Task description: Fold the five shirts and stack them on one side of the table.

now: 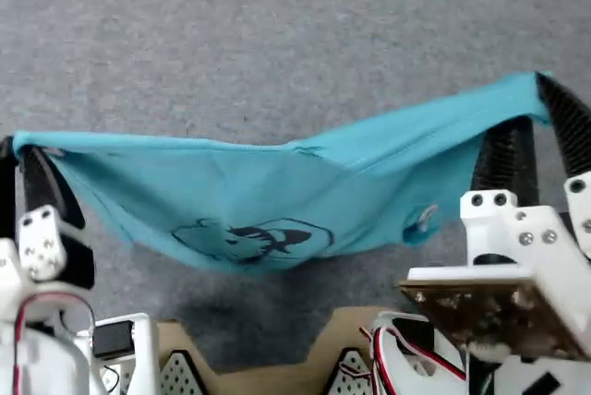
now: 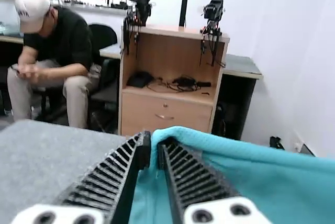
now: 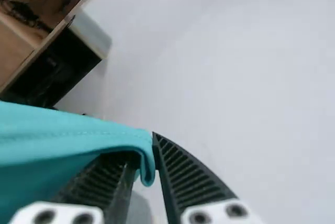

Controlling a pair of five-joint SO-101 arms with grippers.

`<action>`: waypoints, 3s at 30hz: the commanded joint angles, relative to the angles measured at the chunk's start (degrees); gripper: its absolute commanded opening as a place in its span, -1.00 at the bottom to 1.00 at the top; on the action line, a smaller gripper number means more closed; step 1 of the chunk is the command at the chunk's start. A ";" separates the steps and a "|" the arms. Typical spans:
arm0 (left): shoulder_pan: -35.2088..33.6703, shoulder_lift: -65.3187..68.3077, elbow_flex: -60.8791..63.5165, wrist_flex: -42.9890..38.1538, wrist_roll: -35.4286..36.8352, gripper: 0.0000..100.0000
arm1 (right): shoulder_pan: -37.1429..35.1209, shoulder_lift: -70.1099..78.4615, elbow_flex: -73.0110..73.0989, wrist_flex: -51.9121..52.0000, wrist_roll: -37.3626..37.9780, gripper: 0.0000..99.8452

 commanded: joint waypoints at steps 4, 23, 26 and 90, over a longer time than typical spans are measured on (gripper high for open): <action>0.53 -8.04 2.55 -0.26 -3.16 -0.96 | 0.84 0.13 -1.80 -10.20 4.40 -0.99; 0.00 -11.12 13.63 -10.02 -3.25 -0.96 | -5.14 8.13 -2.24 -31.91 12.13 -0.99; 0.00 -11.12 13.63 -10.02 -3.25 -0.96 | -6.29 9.10 -1.36 -28.57 13.89 -0.99; 2.55 48.75 21.63 -57.32 4.31 -0.96 | -11.65 72.66 5.41 -44.22 -17.85 -0.99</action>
